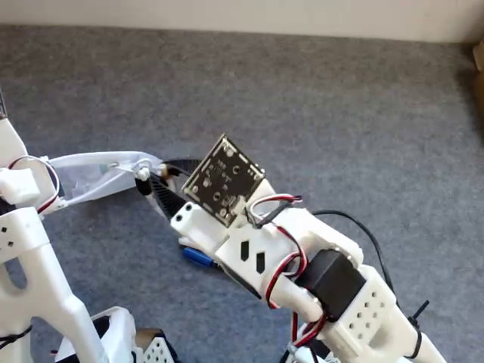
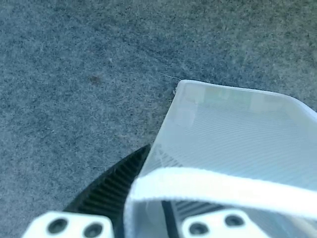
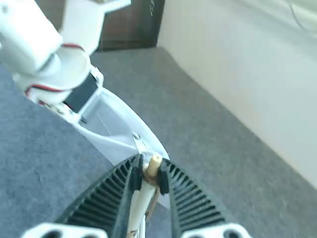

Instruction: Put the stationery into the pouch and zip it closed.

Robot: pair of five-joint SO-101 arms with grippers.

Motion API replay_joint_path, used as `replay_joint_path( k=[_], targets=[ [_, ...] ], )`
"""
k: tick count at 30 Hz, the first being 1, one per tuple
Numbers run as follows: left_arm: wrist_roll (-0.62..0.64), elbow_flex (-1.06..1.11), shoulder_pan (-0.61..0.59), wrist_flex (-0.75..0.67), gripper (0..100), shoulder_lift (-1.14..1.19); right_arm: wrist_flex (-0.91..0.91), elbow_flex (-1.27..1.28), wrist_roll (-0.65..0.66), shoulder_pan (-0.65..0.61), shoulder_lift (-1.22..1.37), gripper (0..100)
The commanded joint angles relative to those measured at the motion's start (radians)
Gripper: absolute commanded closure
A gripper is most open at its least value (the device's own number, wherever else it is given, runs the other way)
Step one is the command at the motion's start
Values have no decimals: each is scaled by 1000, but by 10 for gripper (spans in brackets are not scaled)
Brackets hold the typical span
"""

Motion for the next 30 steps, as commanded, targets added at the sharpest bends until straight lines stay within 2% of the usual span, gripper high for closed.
replay_joint_path(
  k=[1,5,16,30],
  targets=[
    [9,44,16,-32,993,35,-68,-19,2,-28,-28,995],
    [9,44,21,-35,993,35,-133,-47,2,-65,-30,995],
    [9,39,21,-35,993,33,-131,-291,0,-70,-28,995],
    [9,44,35,-29,993,33,-142,-311,2,-131,-12,995]
  ],
)
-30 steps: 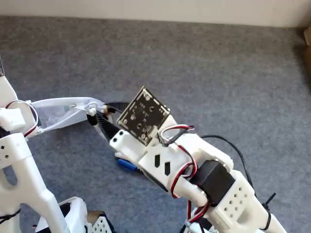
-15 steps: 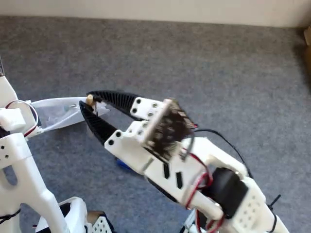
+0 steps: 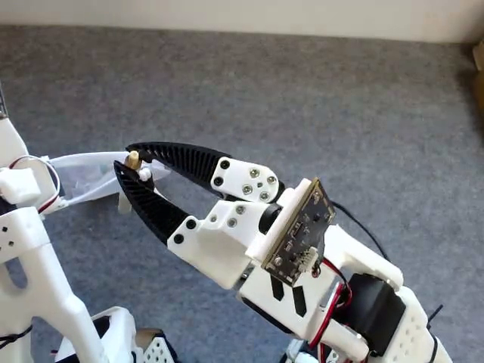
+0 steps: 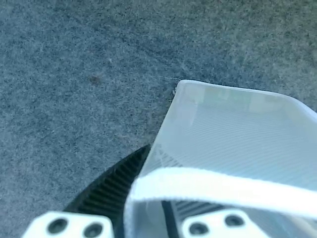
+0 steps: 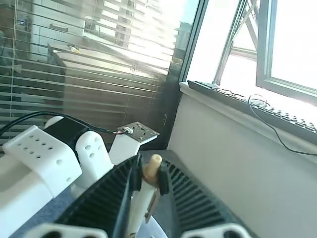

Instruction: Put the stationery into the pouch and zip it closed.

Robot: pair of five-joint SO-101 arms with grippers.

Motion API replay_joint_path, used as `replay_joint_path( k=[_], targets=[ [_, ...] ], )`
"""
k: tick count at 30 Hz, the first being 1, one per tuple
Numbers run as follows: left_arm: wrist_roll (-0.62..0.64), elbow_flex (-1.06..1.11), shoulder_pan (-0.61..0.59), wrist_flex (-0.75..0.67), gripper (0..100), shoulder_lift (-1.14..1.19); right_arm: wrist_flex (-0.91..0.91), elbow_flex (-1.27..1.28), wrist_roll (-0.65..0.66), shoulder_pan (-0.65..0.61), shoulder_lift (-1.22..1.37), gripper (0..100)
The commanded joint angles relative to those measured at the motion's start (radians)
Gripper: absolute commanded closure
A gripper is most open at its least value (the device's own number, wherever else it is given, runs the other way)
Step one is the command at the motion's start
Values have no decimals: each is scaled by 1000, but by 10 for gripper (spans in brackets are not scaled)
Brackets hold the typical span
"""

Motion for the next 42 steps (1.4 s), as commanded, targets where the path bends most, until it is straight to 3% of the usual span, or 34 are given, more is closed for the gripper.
replay_joint_path(
  k=[1,6,13,22,29,36,42],
  targets=[
    [9,44,38,-29,993,33,-61,-61,2,-15,-4,995],
    [8,42,117,-29,993,33,-196,-56,2,-8,-12,995],
    [3,44,214,-28,993,33,-200,-58,2,-8,-12,995],
    [5,44,211,-32,993,33,-202,-47,2,-12,2,995],
    [3,44,209,-29,993,33,-378,76,2,-8,74,995],
    [3,44,171,-29,993,33,-398,104,3,-8,91,995],
    [3,45,151,-29,993,33,-398,136,175,-13,133,995]
  ],
)
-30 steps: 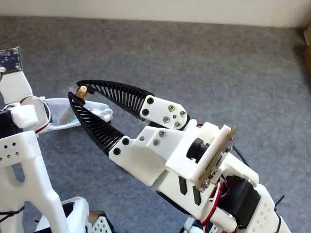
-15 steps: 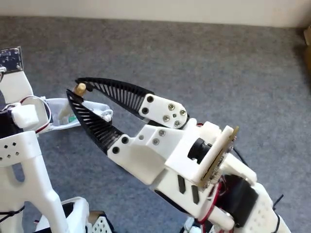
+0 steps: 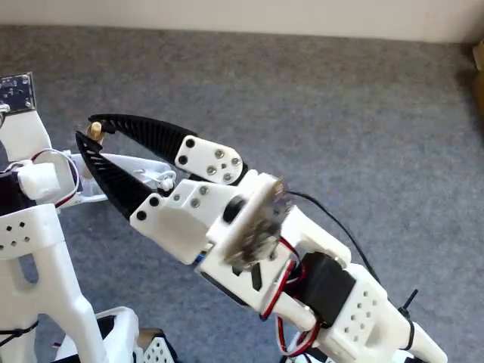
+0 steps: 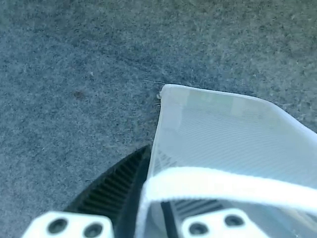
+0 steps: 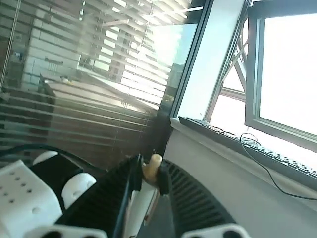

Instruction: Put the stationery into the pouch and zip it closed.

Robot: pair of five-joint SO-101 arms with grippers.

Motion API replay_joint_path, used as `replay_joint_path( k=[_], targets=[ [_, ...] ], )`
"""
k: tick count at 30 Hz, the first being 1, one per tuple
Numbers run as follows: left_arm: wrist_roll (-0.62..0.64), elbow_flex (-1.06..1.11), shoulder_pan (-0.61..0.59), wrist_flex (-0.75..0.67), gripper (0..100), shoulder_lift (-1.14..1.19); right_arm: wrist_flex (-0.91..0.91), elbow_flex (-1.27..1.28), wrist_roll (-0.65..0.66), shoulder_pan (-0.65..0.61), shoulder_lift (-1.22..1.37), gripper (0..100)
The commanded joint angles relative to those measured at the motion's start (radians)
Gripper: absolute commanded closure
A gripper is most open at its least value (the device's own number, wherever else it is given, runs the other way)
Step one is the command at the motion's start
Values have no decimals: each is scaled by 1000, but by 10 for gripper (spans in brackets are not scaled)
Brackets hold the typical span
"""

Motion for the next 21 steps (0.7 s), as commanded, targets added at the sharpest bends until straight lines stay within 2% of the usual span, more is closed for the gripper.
replay_joint_path(
  k=[1,12,17,21],
  targets=[
    [9,45,-27,-15,993,33,-25,7,106,-8,42,995],
    [9,45,-28,-15,993,33,-16,10,203,-8,168,994],
    [9,45,-28,-15,993,33,58,27,307,-12,188,994],
    [9,47,-28,-15,993,33,73,30,324,-12,193,994]
  ],
)
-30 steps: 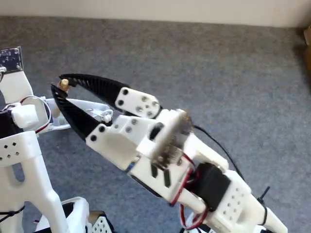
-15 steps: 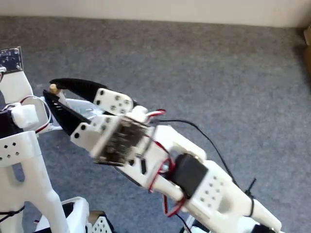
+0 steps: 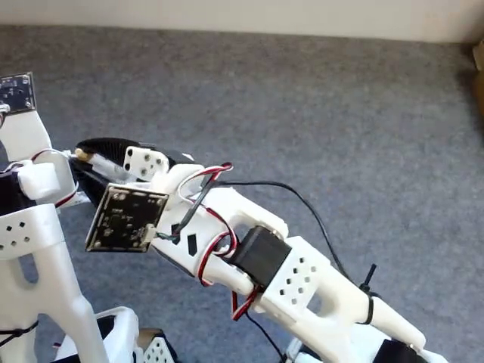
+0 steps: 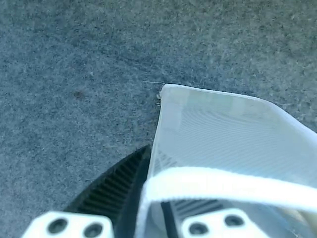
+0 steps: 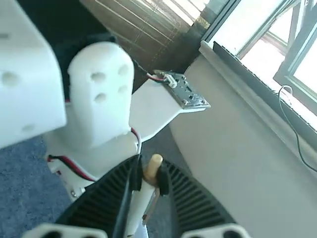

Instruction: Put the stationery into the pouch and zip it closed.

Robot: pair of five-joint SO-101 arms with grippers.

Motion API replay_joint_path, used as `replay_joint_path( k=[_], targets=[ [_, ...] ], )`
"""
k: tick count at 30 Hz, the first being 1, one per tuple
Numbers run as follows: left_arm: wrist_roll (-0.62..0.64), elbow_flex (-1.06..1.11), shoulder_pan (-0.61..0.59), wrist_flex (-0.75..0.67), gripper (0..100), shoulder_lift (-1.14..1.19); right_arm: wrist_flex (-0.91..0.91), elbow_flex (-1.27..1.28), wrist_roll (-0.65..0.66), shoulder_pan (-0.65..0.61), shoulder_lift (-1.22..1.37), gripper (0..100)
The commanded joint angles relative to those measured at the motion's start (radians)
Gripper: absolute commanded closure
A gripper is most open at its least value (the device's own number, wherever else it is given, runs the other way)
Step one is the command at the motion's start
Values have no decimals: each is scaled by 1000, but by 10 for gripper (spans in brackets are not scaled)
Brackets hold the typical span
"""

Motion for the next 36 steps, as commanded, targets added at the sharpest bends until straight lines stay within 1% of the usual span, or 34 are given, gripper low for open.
replay_joint_path(
  k=[1,9,10,14,15,30,36],
  targets=[
    [9,47,-28,-15,993,33,5,-12,25,-10,-8,994],
    [9,61,-39,-20,993,33,5,-16,23,-10,-10,986],
    [9,61,-47,-21,993,33,5,-16,21,-10,-12,969],
    [9,61,-68,-21,993,33,5,-10,21,-10,-18,848],
    [9,61,-70,-21,993,33,5,-10,21,-10,-18,840],
    [9,61,-70,-21,993,33,7,-8,21,-18,-21,840],
    [9,61,-70,-21,993,33,133,-16,20,-82,-94,840]
  ],
)
